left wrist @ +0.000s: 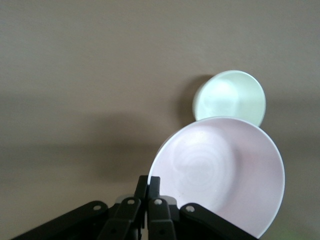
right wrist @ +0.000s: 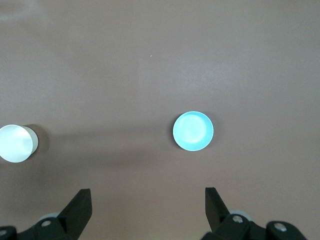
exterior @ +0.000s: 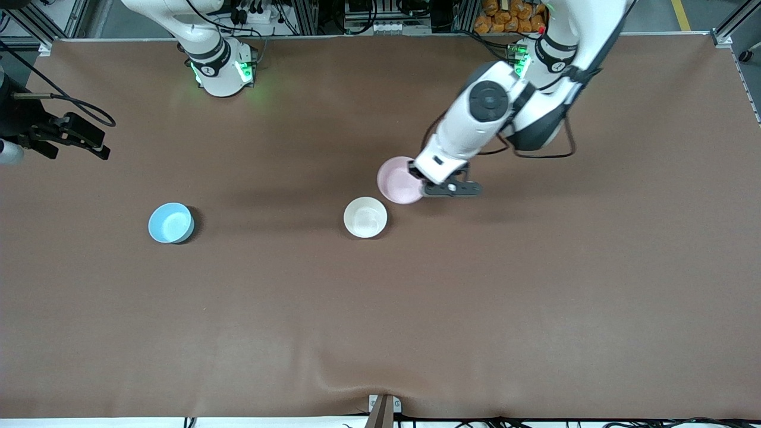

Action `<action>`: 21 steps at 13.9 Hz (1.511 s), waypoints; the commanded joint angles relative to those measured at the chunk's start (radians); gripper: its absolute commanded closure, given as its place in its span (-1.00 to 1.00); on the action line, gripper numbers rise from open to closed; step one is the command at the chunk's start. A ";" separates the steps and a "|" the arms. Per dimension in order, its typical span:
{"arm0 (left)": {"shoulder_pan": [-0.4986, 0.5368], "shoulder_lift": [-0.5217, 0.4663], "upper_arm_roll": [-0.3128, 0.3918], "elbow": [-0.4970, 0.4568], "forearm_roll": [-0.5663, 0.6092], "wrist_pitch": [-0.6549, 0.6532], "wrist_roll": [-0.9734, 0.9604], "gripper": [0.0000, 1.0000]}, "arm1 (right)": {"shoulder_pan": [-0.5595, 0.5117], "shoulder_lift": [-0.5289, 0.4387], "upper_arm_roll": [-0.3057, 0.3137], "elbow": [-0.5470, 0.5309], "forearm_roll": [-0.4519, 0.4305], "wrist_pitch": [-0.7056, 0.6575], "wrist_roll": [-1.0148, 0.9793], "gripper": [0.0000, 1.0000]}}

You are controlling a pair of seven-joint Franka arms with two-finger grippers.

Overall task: Stack pink and blue bowls on white bowl
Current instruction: 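Lift the pink bowl with the left gripper and carry it over the white bowl, then lower the pink bowl into the white bowl and open the left gripper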

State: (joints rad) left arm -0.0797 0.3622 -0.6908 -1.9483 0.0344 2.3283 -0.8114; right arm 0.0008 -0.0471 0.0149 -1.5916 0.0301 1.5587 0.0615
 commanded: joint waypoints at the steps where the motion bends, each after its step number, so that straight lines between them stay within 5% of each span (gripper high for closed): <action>1: -0.052 0.131 0.007 0.104 0.128 0.016 -0.119 1.00 | -0.007 -0.008 0.007 -0.002 -0.007 -0.003 0.009 -1.00; 5: -0.126 0.277 0.017 0.241 0.294 0.016 -0.264 1.00 | -0.007 -0.008 0.007 -0.002 -0.007 0.003 0.009 -1.00; 11: -0.351 0.339 0.229 0.336 0.312 0.016 -0.281 1.00 | -0.007 -0.005 0.007 -0.002 -0.007 0.006 0.009 -1.00; 21: -0.354 0.406 0.235 0.407 0.309 0.019 -0.282 1.00 | -0.005 -0.002 0.008 -0.002 -0.007 0.011 0.009 -1.00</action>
State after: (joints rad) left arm -0.4268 0.7298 -0.4550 -1.5972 0.3240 2.3528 -1.0668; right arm 0.0008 -0.0467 0.0154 -1.5918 0.0300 1.5627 0.0615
